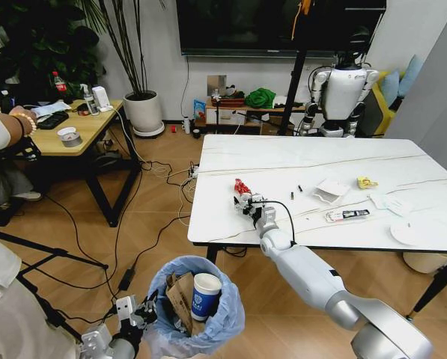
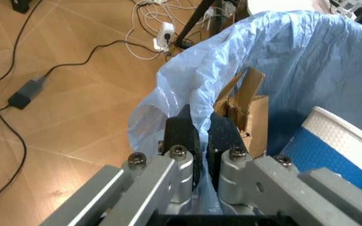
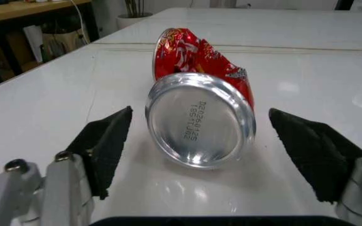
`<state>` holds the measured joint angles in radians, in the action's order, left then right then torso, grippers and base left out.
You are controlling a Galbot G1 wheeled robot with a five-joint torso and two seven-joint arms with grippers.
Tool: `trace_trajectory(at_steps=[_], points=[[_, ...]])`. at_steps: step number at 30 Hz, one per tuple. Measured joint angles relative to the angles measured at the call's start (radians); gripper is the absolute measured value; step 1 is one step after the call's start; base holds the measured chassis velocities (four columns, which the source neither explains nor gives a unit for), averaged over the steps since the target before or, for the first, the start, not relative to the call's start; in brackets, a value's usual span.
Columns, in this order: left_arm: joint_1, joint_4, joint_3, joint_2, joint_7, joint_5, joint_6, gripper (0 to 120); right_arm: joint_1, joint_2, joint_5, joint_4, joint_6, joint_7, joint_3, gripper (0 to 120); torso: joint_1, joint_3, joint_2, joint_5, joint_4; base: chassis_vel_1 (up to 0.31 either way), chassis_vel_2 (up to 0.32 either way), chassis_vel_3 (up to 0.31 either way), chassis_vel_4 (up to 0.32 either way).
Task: Pick up the trash bin and place the trash from the table into it.
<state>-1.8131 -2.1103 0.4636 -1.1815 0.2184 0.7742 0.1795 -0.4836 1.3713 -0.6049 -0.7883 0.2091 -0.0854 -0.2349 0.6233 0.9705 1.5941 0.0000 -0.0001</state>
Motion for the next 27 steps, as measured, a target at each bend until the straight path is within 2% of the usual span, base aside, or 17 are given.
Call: trace_trajectory(at_steps=[3, 4, 7, 9, 14, 19, 23, 24, 25, 26, 27], points=[[-0.001, 0.000, 0.001, 0.002, -0.001, 0.000, -0.001, 0, 0.001, 0.000, 0.001, 0.000, 0.000, -0.001, -0.001, 65, 0.000, 0.000, 0.000, 0.0000, 0.0000, 0.000, 0.000, 0.000, 0.000], [-0.001, 0.000, 0.001, 0.002, -0.001, 0.000, -0.001, 0, 0.001, 0.000, 0.001, 0.000, 0.000, -0.001, -0.001, 65, 0.000, 0.000, 0.000, 0.0000, 0.0000, 0.000, 0.000, 0.000, 0.000], [-0.001, 0.001, 0.001, 0.002, -0.002, 0.000, -0.001, 0, 0.001, 0.000, 0.003, -0.007, 0.000, -0.006, -0.002, 51, 0.000, 0.000, 0.000, 0.0000, 0.0000, 0.000, 0.000, 0.000, 0.000], [0.001, 0.003, 0.000, 0.001, -0.002, -0.001, -0.001, 0, 0.001, 0.000, 0.005, -0.009, 0.000, -0.008, -0.005, 47, 0.000, 0.000, 0.000, 0.0000, 0.0000, 0.000, 0.000, 0.000, 0.000], [0.006, 0.006, -0.002, 0.001, -0.003, -0.001, -0.001, 0, 0.004, -0.006, 0.004, -0.018, -0.001, -0.009, -0.008, 47, 0.000, 0.000, 0.000, 0.0001, 0.0000, 0.000, 0.000, 0.000, 0.000], [0.025, 0.005, -0.002, 0.003, -0.001, 0.009, -0.001, 0, -0.010, -0.052, -0.032, -0.105, -0.002, -0.006, -0.010, 47, 0.000, 0.000, 0.000, 0.0001, 0.0003, 0.000, 0.000, 0.000, 0.000], [0.061, 0.005, -0.017, 0.006, 0.007, 0.019, -0.001, 0, -0.054, -0.184, -0.108, -0.282, -0.007, 0.005, -0.012, 47, 0.000, 0.000, 0.000, 0.0006, 0.0004, 0.000, 0.000, 0.000, 0.000], [0.061, 0.005, -0.017, 0.006, 0.007, 0.019, -0.001, 0, -0.054, -0.184, -0.108, -0.282, -0.007, 0.005, -0.012, 47, 0.000, 0.000, 0.000, 0.0006, 0.0004, 0.000, 0.000, 0.000, 0.000], [0.080, 0.011, -0.026, 0.006, 0.007, 0.024, -0.001, 0, -0.073, -0.252, -0.132, -0.356, -0.009, 0.003, -0.011, 47, 0.000, 0.000, 0.000, 0.0005, 0.0003, 0.000, 0.000, 0.000, 0.000], [0.101, 0.021, -0.033, 0.005, 0.008, 0.030, -0.001, 0, -0.090, -0.306, -0.152, -0.421, -0.012, 0.001, -0.010, 47, 0.000, 0.000, 0.000, 0.0001, -0.0009, 0.000, 0.000, 0.000, 0.000], [0.113, 0.027, -0.038, 0.003, 0.009, 0.033, -0.001, 0, -0.104, -0.343, -0.163, -0.468, -0.013, 0.000, -0.009, 47, 0.000, 0.000, 0.000, -0.0001, -0.0011, 0.000, 0.000, 0.000, 0.000]])
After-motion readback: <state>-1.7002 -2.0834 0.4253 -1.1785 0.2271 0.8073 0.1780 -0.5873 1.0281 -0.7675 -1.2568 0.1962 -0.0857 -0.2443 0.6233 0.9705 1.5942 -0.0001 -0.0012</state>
